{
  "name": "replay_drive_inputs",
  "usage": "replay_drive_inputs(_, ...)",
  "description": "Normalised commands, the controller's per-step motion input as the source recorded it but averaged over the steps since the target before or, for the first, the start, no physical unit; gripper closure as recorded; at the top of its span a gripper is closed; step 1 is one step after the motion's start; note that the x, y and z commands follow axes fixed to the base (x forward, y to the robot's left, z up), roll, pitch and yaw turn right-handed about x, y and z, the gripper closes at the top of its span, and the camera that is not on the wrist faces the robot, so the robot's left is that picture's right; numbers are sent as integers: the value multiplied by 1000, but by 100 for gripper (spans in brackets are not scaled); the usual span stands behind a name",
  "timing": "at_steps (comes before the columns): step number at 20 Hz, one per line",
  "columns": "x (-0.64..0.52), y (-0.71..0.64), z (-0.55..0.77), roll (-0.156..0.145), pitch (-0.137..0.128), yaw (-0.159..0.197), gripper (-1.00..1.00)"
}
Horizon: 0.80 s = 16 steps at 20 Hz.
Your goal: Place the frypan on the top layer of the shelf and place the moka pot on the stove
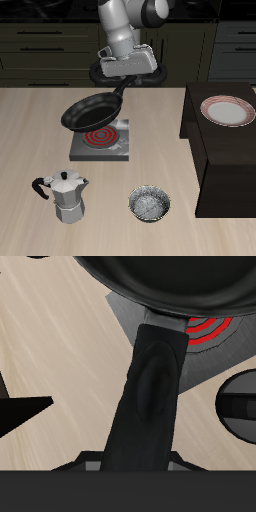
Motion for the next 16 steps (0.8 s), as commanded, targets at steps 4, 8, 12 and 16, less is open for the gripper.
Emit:
replay_drive_inputs(4,136,-35,115,-15,39,237,100)
replay_drive_inputs(8,79,14,118,-43,-16,247,100)
replay_drive_inputs(12,119,-30,95,-49,-36,214,100)
replay_drive_inputs(16,166,-100,59,-14,32,128,100)
